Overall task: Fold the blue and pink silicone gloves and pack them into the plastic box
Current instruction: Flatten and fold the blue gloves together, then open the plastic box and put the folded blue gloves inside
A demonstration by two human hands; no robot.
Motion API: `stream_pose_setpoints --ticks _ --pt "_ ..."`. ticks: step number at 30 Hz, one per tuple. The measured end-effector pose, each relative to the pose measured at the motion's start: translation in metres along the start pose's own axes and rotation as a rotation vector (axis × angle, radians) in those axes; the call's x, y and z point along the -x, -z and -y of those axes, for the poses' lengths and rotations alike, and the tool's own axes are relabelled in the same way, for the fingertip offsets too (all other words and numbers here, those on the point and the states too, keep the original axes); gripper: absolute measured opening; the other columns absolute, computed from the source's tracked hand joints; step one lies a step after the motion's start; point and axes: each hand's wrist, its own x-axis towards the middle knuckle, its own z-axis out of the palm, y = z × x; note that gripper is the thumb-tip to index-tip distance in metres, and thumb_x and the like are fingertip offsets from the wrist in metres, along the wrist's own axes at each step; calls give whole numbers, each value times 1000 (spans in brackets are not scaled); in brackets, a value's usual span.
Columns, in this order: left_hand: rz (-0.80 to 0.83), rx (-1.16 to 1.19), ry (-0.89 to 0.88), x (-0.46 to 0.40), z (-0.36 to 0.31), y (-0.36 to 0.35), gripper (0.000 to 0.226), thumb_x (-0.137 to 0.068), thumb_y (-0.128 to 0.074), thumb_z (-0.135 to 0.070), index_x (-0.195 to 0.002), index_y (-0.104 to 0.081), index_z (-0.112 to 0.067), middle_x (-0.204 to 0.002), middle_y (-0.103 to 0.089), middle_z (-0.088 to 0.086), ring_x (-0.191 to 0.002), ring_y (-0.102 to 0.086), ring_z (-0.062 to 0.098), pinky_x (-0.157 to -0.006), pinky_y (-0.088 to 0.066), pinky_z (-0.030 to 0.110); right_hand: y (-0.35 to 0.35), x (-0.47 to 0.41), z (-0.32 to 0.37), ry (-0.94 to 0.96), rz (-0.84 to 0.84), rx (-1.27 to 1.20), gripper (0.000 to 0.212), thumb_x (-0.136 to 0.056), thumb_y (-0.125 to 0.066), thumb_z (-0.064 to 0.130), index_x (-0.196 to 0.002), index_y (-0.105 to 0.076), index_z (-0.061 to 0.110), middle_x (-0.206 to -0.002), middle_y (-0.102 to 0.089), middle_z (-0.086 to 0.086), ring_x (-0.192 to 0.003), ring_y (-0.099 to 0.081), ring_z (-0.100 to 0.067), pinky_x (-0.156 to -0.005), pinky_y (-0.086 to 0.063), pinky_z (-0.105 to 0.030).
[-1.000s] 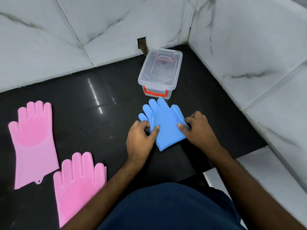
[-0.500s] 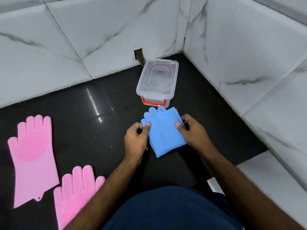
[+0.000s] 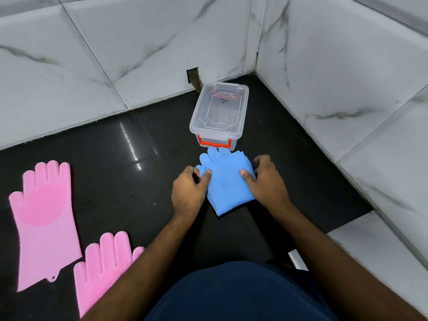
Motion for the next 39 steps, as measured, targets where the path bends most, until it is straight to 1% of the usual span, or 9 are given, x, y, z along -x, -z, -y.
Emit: stream_pose_setpoints --ticks 2,4,7,10,18,20,24,28,39 --pt "52 141 74 0 -1 1 37 -91 -75 -41 -109 -50 -22 -91 -68 1 -59 -69 20 -48 -55 34 5 -4 1 -80 86 -79 69 -89 -67 51 -140 -45 10 -121 -62 -4 -109 -63 -24 -88 -52 -38" --pt "160 302 192 -3 -3 2 43 -93 -76 -35 -122 -51 -15 -98 -73 7 -52 -67 23 -43 -53 31 9 -7 0 -120 144 -165 51 -88 -69 48 -121 -61 10 -108 -68 0 -101 -67 -21 -77 -51 -32" --pt "313 436 217 0 -9 0 28 -98 -72 -27 -117 -64 -8 -89 -80 13 -48 -65 21 -38 -48 28 18 -5 -4 -124 151 -298 33 -88 -71 40 -89 -66 7 -84 -69 -2 -80 -67 -21 -63 -47 -33" --pt "393 520 187 10 -23 -13 25 -99 -69 -24 -116 -63 -8 -90 -81 14 -47 -68 21 -33 -42 23 37 1 -14 -98 57 -257 31 -89 -69 38 -84 -65 7 -80 -70 -7 -75 -66 -26 -65 -51 -42" --pt "553 489 139 15 -66 -67 29 -99 -69 -29 -115 -54 -10 -103 -78 18 -53 -72 22 -36 -48 24 86 -2 -57 -140 -84 -45 27 -90 -66 41 -77 -60 19 -73 -63 2 -70 -62 -19 -55 -40 -28" --pt "515 428 124 14 -67 -72 33 -96 -71 -36 -111 -54 -12 -99 -77 16 -55 -73 24 -38 -51 27 85 -3 -64 -166 -52 12 26 -91 -66 42 -88 -64 16 -83 -64 -2 -80 -63 -22 -61 -43 -30" --pt "349 335 74 9 -60 -66 46 -90 -70 -56 -104 -51 -17 -86 -73 7 -48 -69 11 -39 -51 26 77 -3 -58 -162 -80 139 57 -91 -67 45 -135 -53 11 -127 -53 -15 -117 -52 -32 -99 -46 -47" --pt "224 305 75 2 -50 -54 39 -95 -65 -53 -107 -53 -17 -85 -67 0 -46 -64 1 -39 -49 21 69 -7 -28 51 -252 267 54 -94 -63 43 -137 -51 14 -128 -51 -14 -116 -50 -32 -94 -47 -46" --pt "143 609 204 -17 -48 -14 30 -102 -63 -34 -122 -49 -18 -104 -68 4 -70 -68 10 -49 -53 24 32 -41 46 398 -150 250 62 -90 -72 24 -146 -46 19 -122 -50 -10 -110 -53 -23 -93 -52 -41"
